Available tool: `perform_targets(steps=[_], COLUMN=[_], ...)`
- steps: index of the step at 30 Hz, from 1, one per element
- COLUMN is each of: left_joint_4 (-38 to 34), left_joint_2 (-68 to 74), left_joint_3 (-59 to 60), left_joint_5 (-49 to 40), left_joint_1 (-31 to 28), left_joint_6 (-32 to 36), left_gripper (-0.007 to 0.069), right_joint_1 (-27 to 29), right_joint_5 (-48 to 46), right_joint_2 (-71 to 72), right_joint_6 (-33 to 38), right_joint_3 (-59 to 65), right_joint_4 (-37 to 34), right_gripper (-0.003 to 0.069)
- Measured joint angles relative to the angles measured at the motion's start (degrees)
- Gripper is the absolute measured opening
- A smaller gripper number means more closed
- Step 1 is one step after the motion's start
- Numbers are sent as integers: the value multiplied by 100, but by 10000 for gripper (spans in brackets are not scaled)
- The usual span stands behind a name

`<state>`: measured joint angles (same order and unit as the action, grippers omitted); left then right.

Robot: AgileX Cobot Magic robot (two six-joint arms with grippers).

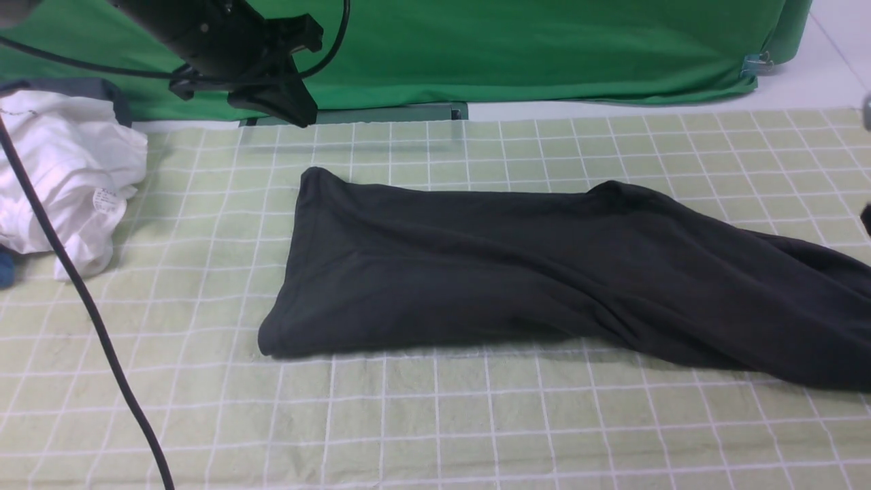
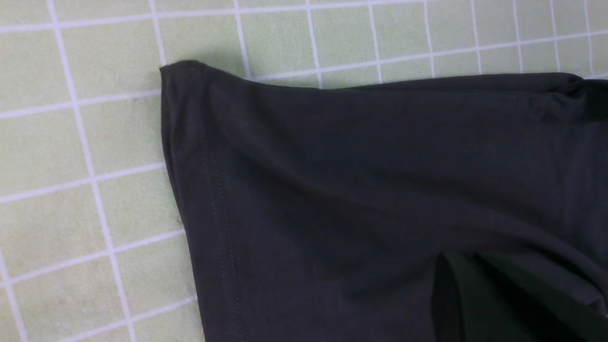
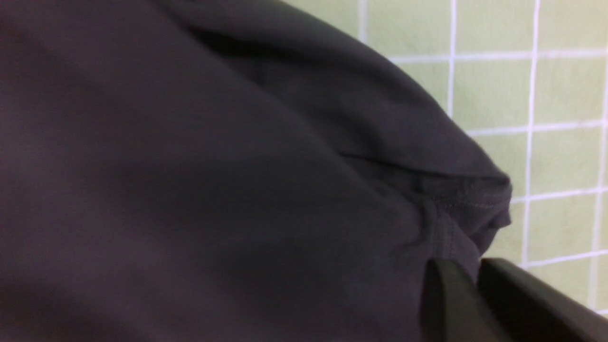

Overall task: Fold a long-sleeved shirt over a green coffee tablecloth.
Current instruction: 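Pull the folded dark garment lengthwise by its ends to straighten it flat on the table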

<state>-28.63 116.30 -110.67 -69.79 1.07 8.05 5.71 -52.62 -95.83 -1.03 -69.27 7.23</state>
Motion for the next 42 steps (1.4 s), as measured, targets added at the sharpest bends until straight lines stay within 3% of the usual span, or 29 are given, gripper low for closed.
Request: perform_targets(steps=[6, 13, 16, 19, 22, 24, 33, 39, 42], left_joint_4=[14, 14, 14, 14, 14, 14, 14, 30, 30], left_joint_2=[0, 0, 0, 0, 0, 0, 0, 0, 0], left_joint_3=[0, 0, 0, 0, 0, 0, 0, 0, 0], left_joint_5=[122, 127, 132, 132, 138, 149, 149, 149, 149], left_joint_1=[0, 0, 0, 0, 0, 0, 0, 0, 0], left_joint_6=[0, 0, 7, 15, 15, 15, 10, 4, 4], left_gripper=[13, 13, 13, 13, 13, 13, 13, 13, 13], right_joint_1=[617, 722, 722, 722, 722, 722, 722, 784, 812], right_joint_5=[635, 445, 397, 392, 269, 220, 278, 1033, 1341], right_joint_2=[-564, -1312, -1360, -1365, -1358, -1288, -735, -920, -1059], right_joint_6=[-11, -8, 16, 153, 273, 295, 294, 294, 294], right_joint_3=[144, 144, 133, 122, 32, -25, -206, -206, -206], right_joint_4=[-219, -261, -285, -332, -372, -345, 16, 308, 362], right_gripper=[292, 326, 316, 246, 85, 47, 45, 50, 90])
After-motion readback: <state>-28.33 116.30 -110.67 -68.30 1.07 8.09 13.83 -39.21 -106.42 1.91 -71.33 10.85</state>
